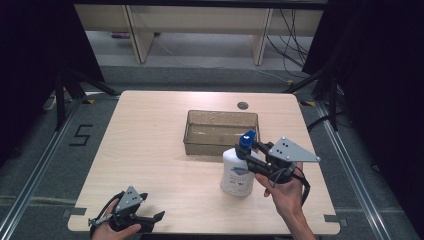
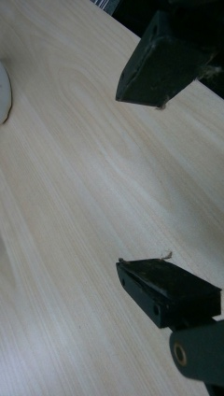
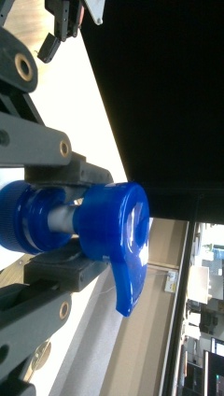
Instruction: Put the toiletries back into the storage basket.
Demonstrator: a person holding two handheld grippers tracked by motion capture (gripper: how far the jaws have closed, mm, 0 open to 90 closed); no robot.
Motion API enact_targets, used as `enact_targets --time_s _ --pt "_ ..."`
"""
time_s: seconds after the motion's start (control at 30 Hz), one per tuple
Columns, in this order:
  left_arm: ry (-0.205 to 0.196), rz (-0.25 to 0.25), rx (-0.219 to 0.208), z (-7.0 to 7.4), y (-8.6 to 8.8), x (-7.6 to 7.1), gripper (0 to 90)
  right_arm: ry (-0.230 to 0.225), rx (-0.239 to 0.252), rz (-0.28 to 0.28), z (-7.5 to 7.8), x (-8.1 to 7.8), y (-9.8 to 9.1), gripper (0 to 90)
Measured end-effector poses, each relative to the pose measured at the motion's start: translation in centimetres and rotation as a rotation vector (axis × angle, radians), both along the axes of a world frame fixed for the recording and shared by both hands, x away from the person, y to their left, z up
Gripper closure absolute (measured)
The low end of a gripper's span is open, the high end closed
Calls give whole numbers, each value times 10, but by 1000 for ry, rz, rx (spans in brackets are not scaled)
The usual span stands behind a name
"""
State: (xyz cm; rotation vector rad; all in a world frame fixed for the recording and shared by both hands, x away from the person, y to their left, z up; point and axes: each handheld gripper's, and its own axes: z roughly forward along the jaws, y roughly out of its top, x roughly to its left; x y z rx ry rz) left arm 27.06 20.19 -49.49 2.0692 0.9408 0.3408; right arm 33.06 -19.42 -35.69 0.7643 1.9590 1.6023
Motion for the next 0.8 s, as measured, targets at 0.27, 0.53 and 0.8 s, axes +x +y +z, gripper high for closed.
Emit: enact_targets --time_s 0.27,0.53,0.8 --pt "-10 -2 5 0 0 -1 149 -8 5 -17 4 5 -2 625" --pt "-11 20 -33 -2 -1 -1 149 -13 20 -13 14 8 -3 626" --pt "-4 25 -28 -2 0 -1 149 7 56 -22 26 17 -4 631"
